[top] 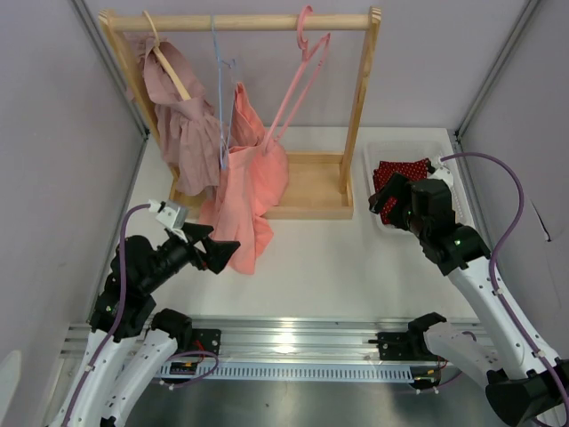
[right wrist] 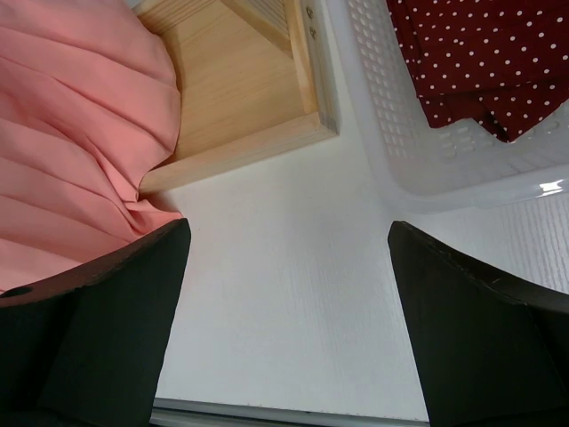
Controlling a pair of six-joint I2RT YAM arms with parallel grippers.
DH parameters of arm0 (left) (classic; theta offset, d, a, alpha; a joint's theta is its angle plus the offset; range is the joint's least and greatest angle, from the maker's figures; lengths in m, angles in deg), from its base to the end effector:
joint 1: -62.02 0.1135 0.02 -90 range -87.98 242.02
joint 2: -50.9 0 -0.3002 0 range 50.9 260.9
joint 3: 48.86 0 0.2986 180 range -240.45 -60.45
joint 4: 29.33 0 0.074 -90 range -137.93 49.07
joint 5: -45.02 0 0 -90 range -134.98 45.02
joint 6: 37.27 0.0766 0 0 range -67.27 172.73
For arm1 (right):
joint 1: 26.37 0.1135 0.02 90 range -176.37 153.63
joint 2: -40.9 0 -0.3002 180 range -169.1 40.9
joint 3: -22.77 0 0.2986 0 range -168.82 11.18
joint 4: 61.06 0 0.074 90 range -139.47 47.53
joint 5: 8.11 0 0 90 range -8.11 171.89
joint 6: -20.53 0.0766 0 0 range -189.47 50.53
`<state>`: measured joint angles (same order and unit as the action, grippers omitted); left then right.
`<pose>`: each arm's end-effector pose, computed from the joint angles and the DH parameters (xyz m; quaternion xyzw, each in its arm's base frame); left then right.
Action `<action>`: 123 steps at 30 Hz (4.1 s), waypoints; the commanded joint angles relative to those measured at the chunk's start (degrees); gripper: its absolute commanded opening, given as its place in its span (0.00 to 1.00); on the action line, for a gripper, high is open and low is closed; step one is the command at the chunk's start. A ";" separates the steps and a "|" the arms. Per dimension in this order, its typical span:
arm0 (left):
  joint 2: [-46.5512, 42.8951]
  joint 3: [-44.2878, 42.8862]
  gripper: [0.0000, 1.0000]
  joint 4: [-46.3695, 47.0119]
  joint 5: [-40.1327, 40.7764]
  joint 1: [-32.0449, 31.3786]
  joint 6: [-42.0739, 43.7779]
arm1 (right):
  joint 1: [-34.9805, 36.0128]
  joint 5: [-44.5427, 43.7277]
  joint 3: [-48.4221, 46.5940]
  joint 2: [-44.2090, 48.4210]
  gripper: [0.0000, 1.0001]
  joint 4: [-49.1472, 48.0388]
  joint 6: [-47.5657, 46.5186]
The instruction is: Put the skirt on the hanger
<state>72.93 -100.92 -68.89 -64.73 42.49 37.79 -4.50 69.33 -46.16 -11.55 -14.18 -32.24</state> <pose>0.1274 -0.0726 0.3514 0.1408 0.7471 -0.3136 0.5690 0.2398 0.0783 0.3609 0.1691 0.8476 0.1611 0.4766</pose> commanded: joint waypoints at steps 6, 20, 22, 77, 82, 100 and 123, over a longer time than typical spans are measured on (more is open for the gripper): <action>1.88 0.21 0.99 2.21 -1.87 0.11 0.96 | -0.77 -1.15 -3.74 -0.37 0.99 0.49 -2.25; 4.52 0.39 0.99 2.39 -2.40 0.11 0.70 | -23.79 6.66 -18.33 -30.68 0.86 -2.41 -0.06; 5.14 0.39 0.99 2.39 -2.57 0.11 0.79 | -24.68 4.75 -20.08 -35.94 0.84 -1.63 0.21; 5.58 -0.22 0.99 2.13 -2.84 0.11 0.88 | -13.44 5.26 -38.82 -18.32 0.00 -0.40 1.16; 5.66 -0.14 0.99 2.13 -2.93 0.11 0.88 | -3.87 0.44 -26.08 -11.02 0.00 0.39 5.21; 12.51 5.92 0.95 11.87 -10.57 -0.24 -11.23 | 15.75 18.01 0.12 -18.21 0.74 -7.34 8.30; 15.69 10.15 0.91 11.19 14.38 -13.78 -17.23 | 53.80 -4.94 13.74 -20.39 0.36 -5.13 32.63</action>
<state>90.21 -87.57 -56.17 -55.57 28.87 21.50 47.11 67.28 -34.47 -28.18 -15.47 -5.93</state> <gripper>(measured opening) 0.900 0.369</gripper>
